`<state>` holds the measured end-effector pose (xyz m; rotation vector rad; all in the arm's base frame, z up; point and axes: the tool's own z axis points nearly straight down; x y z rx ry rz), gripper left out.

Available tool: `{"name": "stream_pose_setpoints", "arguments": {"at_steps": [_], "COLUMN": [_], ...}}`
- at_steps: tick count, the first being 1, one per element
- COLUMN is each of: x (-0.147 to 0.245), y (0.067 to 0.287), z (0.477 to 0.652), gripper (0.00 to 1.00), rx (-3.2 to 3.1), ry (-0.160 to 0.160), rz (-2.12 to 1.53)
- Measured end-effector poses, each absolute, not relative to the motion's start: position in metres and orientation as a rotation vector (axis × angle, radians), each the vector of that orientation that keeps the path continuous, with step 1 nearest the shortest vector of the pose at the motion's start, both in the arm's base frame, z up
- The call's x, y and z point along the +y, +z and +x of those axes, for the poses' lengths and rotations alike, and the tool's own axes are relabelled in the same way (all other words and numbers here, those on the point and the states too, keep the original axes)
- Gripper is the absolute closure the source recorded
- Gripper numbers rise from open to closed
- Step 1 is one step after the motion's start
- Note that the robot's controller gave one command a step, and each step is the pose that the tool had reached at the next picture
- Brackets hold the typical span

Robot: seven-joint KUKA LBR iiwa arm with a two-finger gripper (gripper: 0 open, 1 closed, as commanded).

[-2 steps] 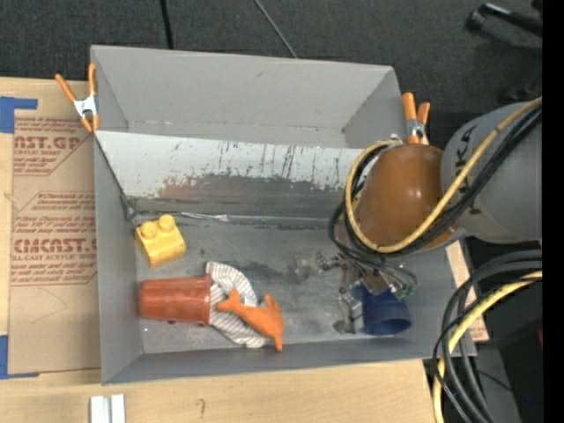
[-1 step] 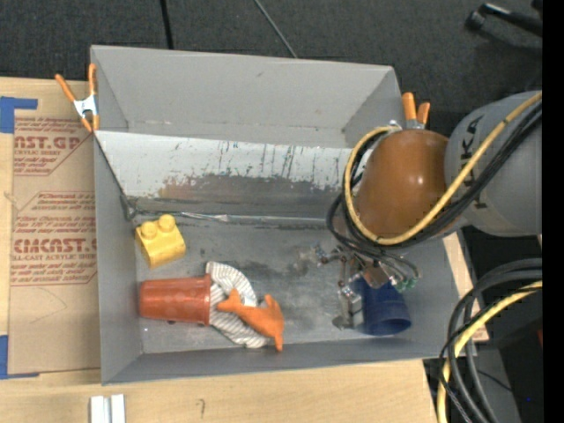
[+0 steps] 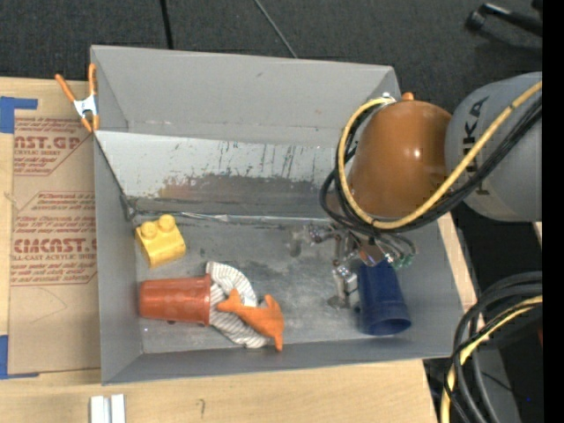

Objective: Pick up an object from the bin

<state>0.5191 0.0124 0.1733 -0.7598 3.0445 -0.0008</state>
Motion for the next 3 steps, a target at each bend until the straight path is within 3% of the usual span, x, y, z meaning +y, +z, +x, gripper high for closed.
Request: {"name": "stream_pose_setpoints", "arguments": {"at_steps": [1,2,3], "x": [0.034,0.049,0.05], "y": [0.166,0.165,0.163], "z": [0.522,0.506,0.503], "gripper": [0.0,0.0,0.0], "rx": [3.035,3.055,3.059], "ry": [-0.001,0.003,0.002], "rz": [-0.803,-0.727,-0.704]}}
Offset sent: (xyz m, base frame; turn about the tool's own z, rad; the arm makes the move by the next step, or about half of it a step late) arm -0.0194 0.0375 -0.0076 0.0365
